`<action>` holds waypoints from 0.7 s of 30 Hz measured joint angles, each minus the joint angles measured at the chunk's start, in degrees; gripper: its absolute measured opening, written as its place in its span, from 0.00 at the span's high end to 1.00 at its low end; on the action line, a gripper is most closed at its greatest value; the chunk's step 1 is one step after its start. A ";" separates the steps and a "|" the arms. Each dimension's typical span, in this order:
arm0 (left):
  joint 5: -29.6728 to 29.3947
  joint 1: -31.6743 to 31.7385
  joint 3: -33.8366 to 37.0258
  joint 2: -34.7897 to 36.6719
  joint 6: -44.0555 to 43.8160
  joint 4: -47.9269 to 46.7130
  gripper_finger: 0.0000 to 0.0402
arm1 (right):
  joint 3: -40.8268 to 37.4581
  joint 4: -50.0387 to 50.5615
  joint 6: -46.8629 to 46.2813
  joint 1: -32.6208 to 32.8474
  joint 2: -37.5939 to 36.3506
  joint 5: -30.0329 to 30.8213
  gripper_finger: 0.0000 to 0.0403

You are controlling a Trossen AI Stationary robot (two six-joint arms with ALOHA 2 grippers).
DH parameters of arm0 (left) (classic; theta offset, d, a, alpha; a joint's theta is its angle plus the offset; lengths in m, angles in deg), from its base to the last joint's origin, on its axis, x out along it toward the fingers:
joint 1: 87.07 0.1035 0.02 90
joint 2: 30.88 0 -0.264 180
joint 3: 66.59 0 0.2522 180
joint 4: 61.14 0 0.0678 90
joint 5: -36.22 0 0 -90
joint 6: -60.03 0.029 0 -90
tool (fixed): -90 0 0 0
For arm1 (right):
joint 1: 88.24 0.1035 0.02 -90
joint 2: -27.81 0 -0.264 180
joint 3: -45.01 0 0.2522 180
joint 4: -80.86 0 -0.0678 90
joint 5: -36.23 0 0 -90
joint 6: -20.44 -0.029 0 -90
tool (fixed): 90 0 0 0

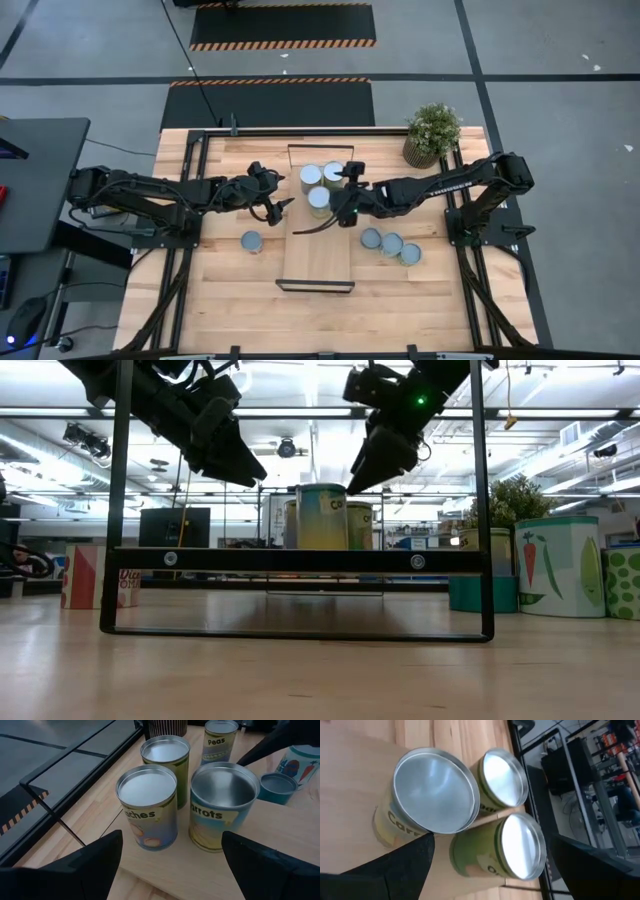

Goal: Pick and place cans onto a shelf
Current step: Put the canned carrots on the shelf

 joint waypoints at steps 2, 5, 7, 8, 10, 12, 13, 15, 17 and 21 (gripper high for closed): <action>0.01 0.00 -0.01 0.00 0.08 0.00 0.14 | 0.00 -1.06 0.37 -0.42 0.00 -0.13 0.01; 0.01 0.00 -0.02 0.01 0.28 0.00 0.14 | 0.00 -1.82 0.88 -1.15 0.00 -2.06 0.01; 0.00 0.00 -0.02 0.01 0.31 0.00 0.14 | 0.00 -2.06 0.89 -1.62 0.00 -2.86 0.01; 0.01 0.00 -0.02 0.00 0.31 -0.02 0.14 | 0.00 -2.04 0.91 -1.72 0.00 -2.84 0.01; 0.01 0.00 -0.04 0.00 0.31 -0.02 0.14 | 0.00 -1.66 1.10 -1.89 0.00 -2.80 0.01; 0.01 0.00 -0.04 0.00 0.28 -0.05 0.14 | 0.00 -0.96 1.13 -1.89 0.00 -2.79 0.01; 0.01 0.00 -0.04 0.00 0.28 -0.05 0.14 | 0.00 -0.49 1.02 -1.91 0.00 -2.77 0.01; 0.01 0.00 -0.04 0.00 0.27 -0.07 0.14 | 0.00 0.79 0.34 -1.82 0.00 -2.86 0.01; 0.01 0.00 -0.04 0.00 0.24 -0.07 0.14 | 0.00 1.71 -0.14 -1.37 0.00 -3.69 0.01; 0.01 0.00 -0.04 0.00 0.07 0.11 0.14 | 0.00 1.19 -0.07 -0.13 0.00 -6.07 0.01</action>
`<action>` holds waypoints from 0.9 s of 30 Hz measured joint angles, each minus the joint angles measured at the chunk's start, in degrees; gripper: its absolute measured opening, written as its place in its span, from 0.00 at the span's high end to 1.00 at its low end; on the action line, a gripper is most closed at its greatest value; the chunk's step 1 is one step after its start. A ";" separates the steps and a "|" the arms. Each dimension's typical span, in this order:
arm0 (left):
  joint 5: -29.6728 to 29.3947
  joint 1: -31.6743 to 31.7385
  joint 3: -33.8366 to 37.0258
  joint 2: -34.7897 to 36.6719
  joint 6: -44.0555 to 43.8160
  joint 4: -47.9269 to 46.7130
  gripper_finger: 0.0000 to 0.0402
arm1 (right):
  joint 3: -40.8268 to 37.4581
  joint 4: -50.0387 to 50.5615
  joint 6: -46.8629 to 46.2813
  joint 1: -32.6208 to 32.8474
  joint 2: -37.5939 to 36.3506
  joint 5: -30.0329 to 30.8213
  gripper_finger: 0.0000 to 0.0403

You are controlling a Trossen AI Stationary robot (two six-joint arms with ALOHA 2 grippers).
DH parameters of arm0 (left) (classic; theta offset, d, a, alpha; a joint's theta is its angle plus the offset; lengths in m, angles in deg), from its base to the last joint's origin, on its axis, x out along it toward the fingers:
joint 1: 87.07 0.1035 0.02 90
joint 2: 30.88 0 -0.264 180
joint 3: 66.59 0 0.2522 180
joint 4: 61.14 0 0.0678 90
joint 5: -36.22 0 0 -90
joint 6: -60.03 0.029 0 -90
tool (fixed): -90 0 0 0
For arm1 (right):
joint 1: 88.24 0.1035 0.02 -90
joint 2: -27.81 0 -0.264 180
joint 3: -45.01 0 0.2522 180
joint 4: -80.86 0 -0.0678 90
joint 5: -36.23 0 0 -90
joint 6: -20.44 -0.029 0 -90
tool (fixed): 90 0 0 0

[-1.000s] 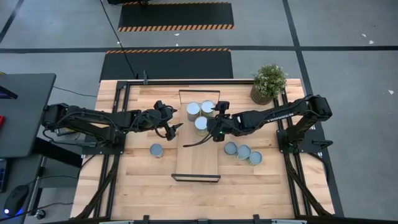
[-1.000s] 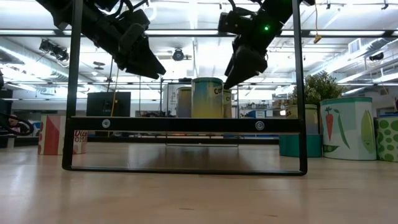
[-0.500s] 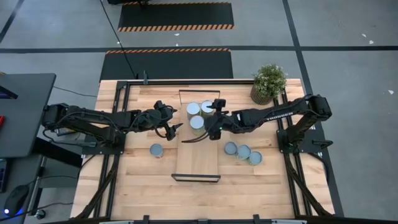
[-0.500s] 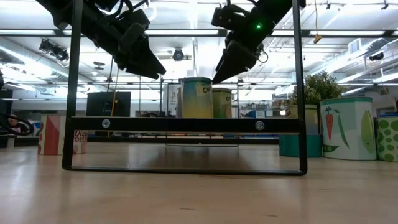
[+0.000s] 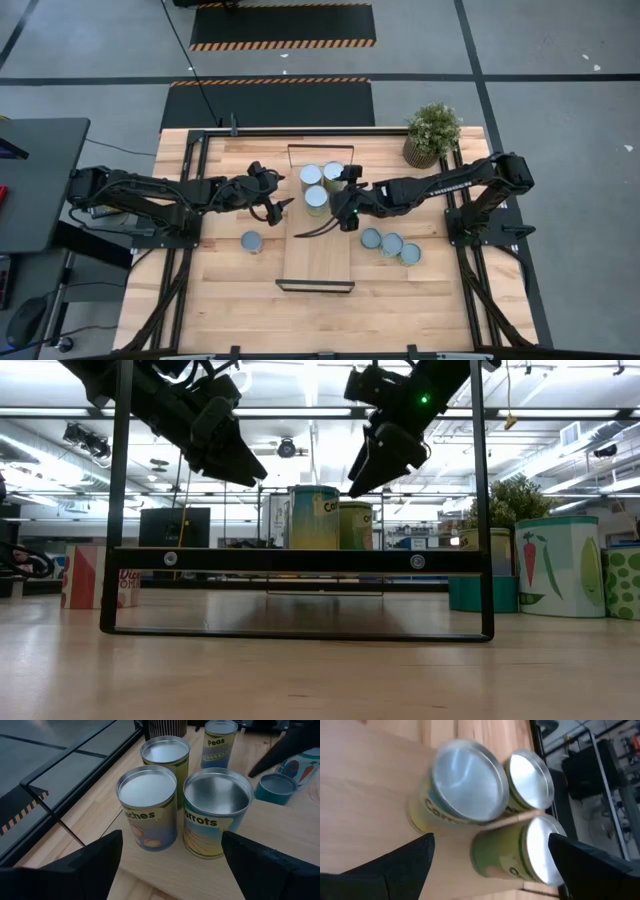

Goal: Pick and place cans onto a shelf
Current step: Put the canned carrots on the shelf

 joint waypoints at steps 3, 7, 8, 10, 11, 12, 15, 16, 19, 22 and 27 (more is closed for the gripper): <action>0.00 0.00 0.00 0.02 0.01 0.32 0.14 | 0.00 -1.39 1.38 0.48 0.00 0.45 0.01; 0.00 0.00 0.00 0.01 0.24 0.92 0.14 | 0.00 -3.58 4.62 0.12 0.00 0.61 0.01; 0.00 0.00 0.00 0.02 0.24 0.91 0.14 | 0.00 -4.12 5.51 -0.25 0.00 0.59 0.01; 0.00 0.00 0.00 0.02 0.26 0.91 0.14 | 0.00 -5.05 7.04 -1.13 0.00 0.31 0.01; 0.00 0.00 0.00 0.02 0.26 0.91 0.14 | 0.00 -5.47 7.62 -1.61 0.00 0.25 0.01; 0.00 0.00 0.00 0.00 0.26 0.91 0.14 | 0.00 -5.90 8.25 -2.03 0.00 0.17 0.01; 0.00 0.00 0.00 0.02 0.26 0.91 0.14 | 0.00 -6.48 9.85 -3.19 0.00 -0.16 0.01; 0.00 0.00 0.00 0.01 0.26 0.91 0.14 | 0.00 -6.75 10.00 -3.43 0.00 -0.41 0.01; 0.00 0.00 0.00 0.02 0.28 0.94 0.14 | 0.00 -7.02 10.17 -3.87 0.00 -1.12 0.01; 0.00 0.00 0.00 0.00 0.35 0.94 0.14 | 0.00 -7.06 10.11 -3.93 0.00 -1.12 0.01; 0.00 0.00 0.00 0.01 0.78 1.01 0.14 | 0.00 -7.58 8.65 -3.84 0.00 -1.14 0.01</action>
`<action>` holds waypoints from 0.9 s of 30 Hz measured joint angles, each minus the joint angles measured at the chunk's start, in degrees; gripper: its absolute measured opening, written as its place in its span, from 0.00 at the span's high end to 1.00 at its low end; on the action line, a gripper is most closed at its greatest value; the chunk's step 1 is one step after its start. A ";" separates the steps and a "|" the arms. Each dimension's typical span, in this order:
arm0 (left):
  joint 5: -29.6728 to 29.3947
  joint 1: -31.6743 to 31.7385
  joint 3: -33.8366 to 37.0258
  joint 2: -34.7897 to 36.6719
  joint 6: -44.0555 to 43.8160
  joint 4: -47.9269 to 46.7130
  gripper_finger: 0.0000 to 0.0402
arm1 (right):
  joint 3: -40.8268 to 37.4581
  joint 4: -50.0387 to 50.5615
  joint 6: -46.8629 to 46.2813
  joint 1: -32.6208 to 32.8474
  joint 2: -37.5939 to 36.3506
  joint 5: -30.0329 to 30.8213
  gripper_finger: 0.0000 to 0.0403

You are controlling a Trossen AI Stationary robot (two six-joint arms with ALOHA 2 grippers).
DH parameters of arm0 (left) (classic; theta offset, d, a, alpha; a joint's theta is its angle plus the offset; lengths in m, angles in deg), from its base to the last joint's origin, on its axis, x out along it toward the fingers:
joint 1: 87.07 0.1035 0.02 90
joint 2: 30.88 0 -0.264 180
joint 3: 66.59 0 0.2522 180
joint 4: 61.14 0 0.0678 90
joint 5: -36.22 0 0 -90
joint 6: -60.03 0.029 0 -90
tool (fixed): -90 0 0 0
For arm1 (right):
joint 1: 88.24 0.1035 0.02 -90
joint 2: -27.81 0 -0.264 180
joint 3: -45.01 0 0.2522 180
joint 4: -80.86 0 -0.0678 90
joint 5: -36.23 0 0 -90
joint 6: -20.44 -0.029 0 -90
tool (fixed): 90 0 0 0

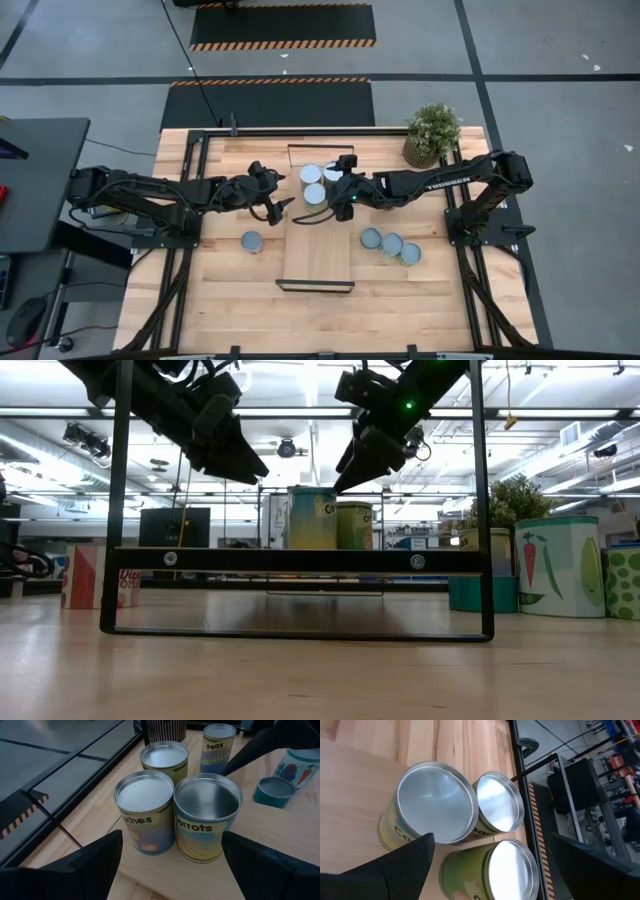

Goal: Pick and place cans onto a shelf
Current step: Put the canned carrots on the shelf

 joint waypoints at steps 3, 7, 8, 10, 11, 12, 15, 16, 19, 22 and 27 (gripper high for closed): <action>0.00 0.00 0.00 0.02 0.05 0.02 0.14 | 0.00 0.02 0.28 0.00 0.00 0.04 0.01; 0.00 -0.09 0.00 0.02 -0.51 -0.09 0.14 | 0.00 0.26 2.03 1.08 0.00 3.10 0.01; 0.00 -0.09 0.00 0.01 -0.51 -0.14 0.14 | 0.00 0.52 2.71 1.47 0.00 3.55 0.01; 0.00 -0.09 0.00 0.02 -0.51 -0.20 0.14 | 0.00 1.53 3.88 2.08 0.00 3.46 0.01; 0.00 -0.09 0.00 0.02 -0.51 -0.20 0.14 | 0.00 2.18 4.44 2.26 0.00 3.37 0.01; 0.00 -0.09 0.00 0.02 -0.51 -0.20 0.14 | 0.00 2.79 4.65 2.29 0.00 3.34 0.01; 0.00 -0.09 0.00 0.02 -0.51 -0.13 0.14 | -0.31 2.53 4.62 2.09 0.00 2.93 0.01; 0.00 -0.09 0.00 0.02 -0.49 -0.09 0.14 | -0.86 1.47 4.72 1.81 -0.02 2.78 0.01; 0.00 -0.09 0.00 0.01 -0.47 -0.07 0.14 | -2.89 -1.22 4.95 0.91 -0.02 0.60 0.01; 0.00 -0.09 0.00 0.02 -0.38 -0.03 0.14 | -4.37 -3.80 5.03 0.18 -0.02 -0.25 0.01; 0.00 0.00 0.00 0.02 0.01 0.15 0.14 | -5.73 -8.09 7.26 -0.58 -0.02 -2.54 0.01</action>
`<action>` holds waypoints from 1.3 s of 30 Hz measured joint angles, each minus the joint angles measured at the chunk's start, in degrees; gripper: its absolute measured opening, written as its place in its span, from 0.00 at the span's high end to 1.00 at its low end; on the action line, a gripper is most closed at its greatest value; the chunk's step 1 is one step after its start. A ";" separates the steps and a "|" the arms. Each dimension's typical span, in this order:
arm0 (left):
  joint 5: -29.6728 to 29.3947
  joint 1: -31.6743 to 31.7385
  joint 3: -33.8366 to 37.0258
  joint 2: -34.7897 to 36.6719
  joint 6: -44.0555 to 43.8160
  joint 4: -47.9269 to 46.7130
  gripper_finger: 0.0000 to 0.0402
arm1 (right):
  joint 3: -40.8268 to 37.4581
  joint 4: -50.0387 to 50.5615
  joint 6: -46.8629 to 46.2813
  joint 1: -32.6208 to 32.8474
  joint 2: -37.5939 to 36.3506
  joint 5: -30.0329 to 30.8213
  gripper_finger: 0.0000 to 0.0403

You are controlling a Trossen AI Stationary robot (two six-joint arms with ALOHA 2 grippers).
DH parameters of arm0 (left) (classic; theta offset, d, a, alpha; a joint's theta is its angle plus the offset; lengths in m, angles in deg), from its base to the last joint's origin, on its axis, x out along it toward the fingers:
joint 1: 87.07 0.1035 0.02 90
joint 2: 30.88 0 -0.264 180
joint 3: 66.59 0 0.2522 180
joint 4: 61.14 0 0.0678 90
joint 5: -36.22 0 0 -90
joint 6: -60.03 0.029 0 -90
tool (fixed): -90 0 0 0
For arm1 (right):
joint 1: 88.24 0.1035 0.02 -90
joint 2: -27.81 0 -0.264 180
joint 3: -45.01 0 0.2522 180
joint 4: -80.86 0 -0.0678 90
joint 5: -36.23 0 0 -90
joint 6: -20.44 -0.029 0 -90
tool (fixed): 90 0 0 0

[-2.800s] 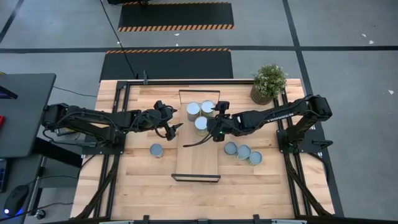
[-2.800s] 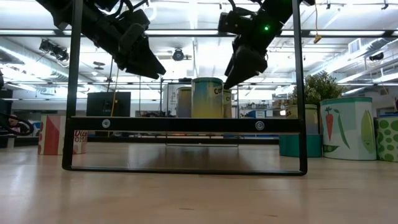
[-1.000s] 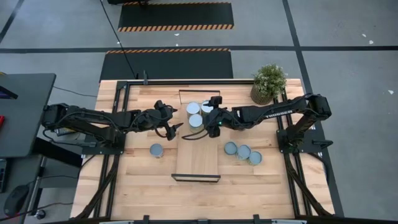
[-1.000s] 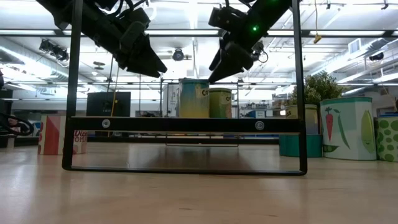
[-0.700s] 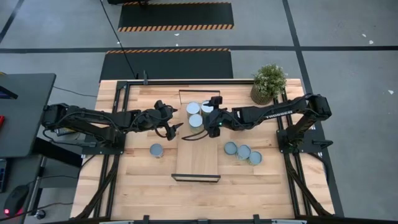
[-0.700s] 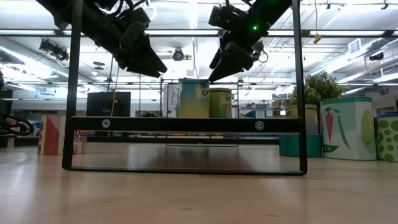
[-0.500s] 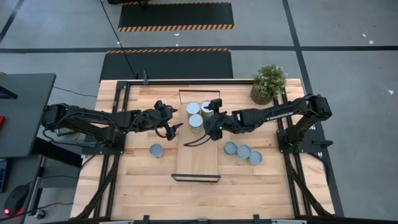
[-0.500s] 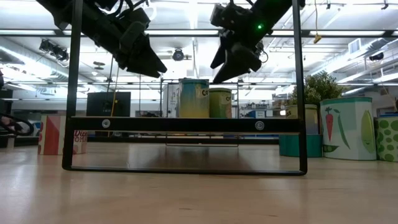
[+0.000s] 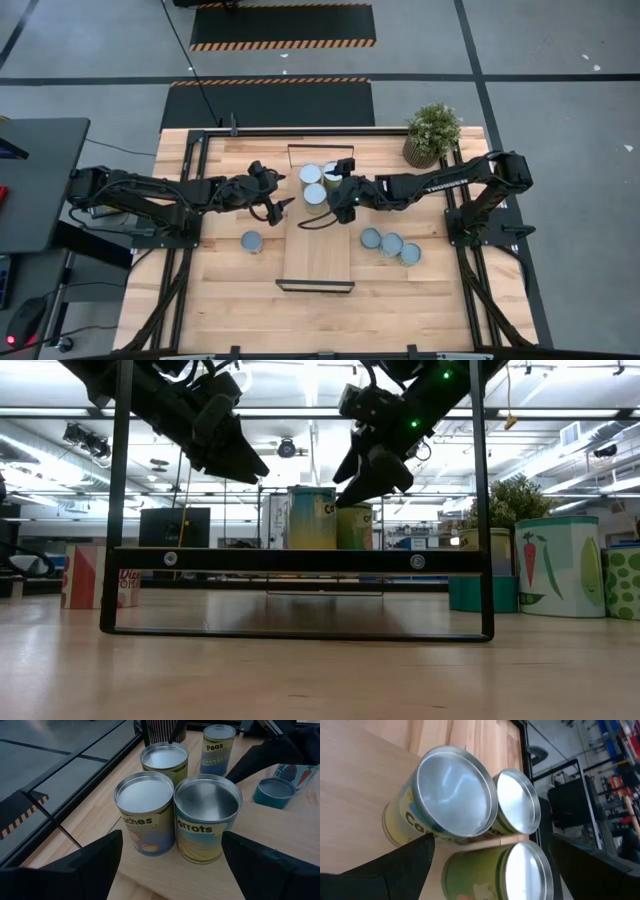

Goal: Pick and place cans onto a shelf
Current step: Put the canned carrots on the shelf, then put the canned peas on the shelf

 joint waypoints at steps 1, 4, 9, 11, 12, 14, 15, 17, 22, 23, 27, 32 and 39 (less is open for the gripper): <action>0.00 0.00 0.00 0.00 -0.06 -0.02 0.14 | -0.24 -0.91 0.52 -0.03 0.00 -0.26 0.01; 0.00 -0.01 0.00 0.00 -0.36 -0.02 0.14 | -0.41 -2.33 0.91 0.01 0.00 -0.43 0.01; 0.00 -0.04 0.00 0.00 -0.39 -0.04 0.14 | -0.41 -2.70 0.60 0.01 0.00 -0.51 0.01; 0.00 -0.04 0.00 0.00 -0.39 -0.07 0.14 | -0.41 -2.97 0.09 0.01 0.01 -0.59 0.01; 0.00 -0.04 0.00 0.00 -0.39 -0.07 0.14 | -0.41 -3.02 -0.10 0.01 0.00 -0.63 0.01; 0.00 -0.04 0.00 0.00 -0.12 -0.09 0.14 | -0.41 -2.97 -0.71 0.01 0.01 -0.64 0.01; 0.00 -0.04 0.00 0.00 -0.06 -0.09 0.14 | -0.41 -2.85 -1.09 0.01 0.00 -0.63 0.01; 0.00 -0.04 0.00 0.00 -0.05 -0.10 0.14 | -0.41 -2.61 -1.80 0.09 0.00 -0.61 0.01; 0.00 -0.04 0.02 0.00 -0.02 -0.22 0.14 | 0.56 1.16 -2.99 2.33 0.00 4.78 0.01; 0.00 -0.04 0.02 0.00 -0.08 -0.24 0.14 | 1.28 3.02 -3.44 2.81 0.02 6.17 0.01; 0.00 -0.04 0.02 0.00 -0.50 -0.54 0.14 | 5.26 13.30 -8.68 4.19 -0.12 7.59 0.01; 0.00 -0.04 0.02 0.00 -0.54 -0.61 0.14 | 8.23 24.86 -15.61 4.57 -0.55 7.77 0.01; 0.00 -0.04 0.07 0.00 -0.52 -1.66 0.14 | 6.35 33.69 -25.70 3.72 -4.00 7.58 0.01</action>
